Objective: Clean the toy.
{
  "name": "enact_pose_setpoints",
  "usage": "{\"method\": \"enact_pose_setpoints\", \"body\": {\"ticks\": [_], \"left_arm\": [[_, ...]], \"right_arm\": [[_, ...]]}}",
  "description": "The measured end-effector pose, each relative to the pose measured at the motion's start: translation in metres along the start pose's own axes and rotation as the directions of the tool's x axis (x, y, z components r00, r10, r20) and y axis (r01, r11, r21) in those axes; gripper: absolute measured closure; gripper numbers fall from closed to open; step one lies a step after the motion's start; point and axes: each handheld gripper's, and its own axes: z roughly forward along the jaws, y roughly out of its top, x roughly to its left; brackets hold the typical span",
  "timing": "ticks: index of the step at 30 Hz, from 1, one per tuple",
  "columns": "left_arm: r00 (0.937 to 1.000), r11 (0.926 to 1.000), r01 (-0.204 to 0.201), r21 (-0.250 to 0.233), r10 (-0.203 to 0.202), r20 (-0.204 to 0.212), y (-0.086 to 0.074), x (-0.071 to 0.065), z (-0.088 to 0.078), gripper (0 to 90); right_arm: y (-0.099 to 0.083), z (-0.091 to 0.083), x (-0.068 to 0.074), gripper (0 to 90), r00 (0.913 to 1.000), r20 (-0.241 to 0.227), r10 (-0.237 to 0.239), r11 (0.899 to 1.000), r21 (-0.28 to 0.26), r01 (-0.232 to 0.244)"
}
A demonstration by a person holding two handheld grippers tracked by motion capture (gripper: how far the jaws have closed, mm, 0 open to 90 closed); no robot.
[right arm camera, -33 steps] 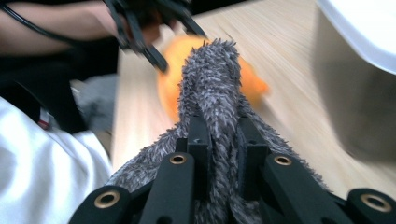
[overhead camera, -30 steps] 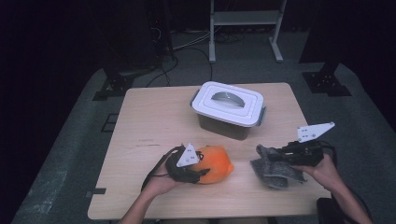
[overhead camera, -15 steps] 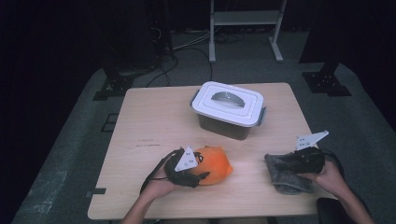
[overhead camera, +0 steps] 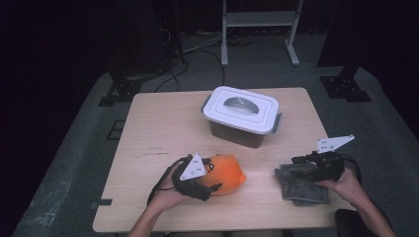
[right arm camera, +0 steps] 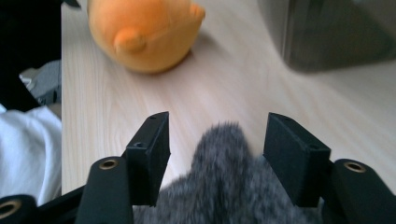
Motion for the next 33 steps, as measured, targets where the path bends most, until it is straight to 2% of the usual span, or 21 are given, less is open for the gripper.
{"method": "enact_pose_setpoints", "body": {"ticks": [4, 9, 21, 33], "left_arm": [[0.9999, 0.9998, 0.013, -0.011, -0.013, 0.002, -0.002, 0.000, -0.002, 14.7], [0.9995, 0.9991, 0.031, -0.028, -0.030, 0.009, -0.004, 0.000, -0.004, 11.9], [0.9989, 0.9974, 0.046, -0.056, -0.046, -0.003, -0.007, 0.003, -0.010, 9.3], [0.9982, 0.9962, 0.058, -0.065, -0.059, -0.012, -0.009, 0.008, -0.014, 9.1]], "right_arm": [[0.016, 0.002, 0.000, 32.8, 0.9999, 0.009, -0.015, 0.998, -0.065, 0.015], [0.038, 0.007, 0.000, 28.4, 0.9989, 0.020, -0.041, 0.993, -0.106, 0.043], [0.088, 0.023, -0.006, 25.1, 0.9948, 0.029, -0.098, 0.989, -0.112, 0.101], [0.120, 0.036, -0.010, 24.5, 0.9912, 0.016, -0.131, 0.984, -0.118, 0.132]]}}
